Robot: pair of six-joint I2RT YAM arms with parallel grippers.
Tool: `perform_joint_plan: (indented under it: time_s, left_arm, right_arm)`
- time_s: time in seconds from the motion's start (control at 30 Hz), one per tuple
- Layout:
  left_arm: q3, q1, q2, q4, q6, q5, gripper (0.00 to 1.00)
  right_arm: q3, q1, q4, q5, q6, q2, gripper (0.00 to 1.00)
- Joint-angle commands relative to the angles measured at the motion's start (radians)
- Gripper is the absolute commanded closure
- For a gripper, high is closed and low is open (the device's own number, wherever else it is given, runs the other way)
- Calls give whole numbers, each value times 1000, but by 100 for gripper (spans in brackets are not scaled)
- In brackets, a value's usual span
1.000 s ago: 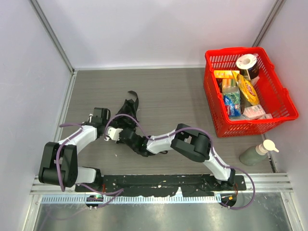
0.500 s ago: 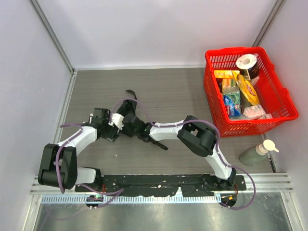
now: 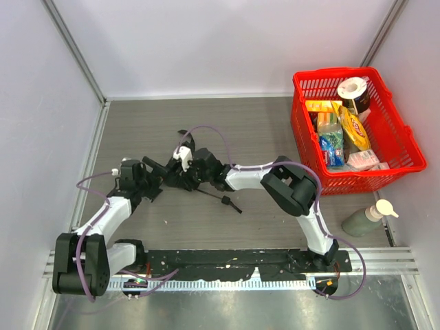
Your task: Put away the umbrella
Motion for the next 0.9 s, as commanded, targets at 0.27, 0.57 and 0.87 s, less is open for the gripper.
perform_joint_plan:
  time_s: [0.27,0.57,0.87]
  left_arm:
    - [6,8,28,70,149,193,0]
    - [7,8,186,224,155,180,0]
    - [-34,8,157,214,99,76,11]
  right_arm:
    - [-94,-73,-132,-389,468,158,99]
    - [-59,-146,-92,-495,551,221,99]
    - [-57,-195,62,-636,739,283,99]
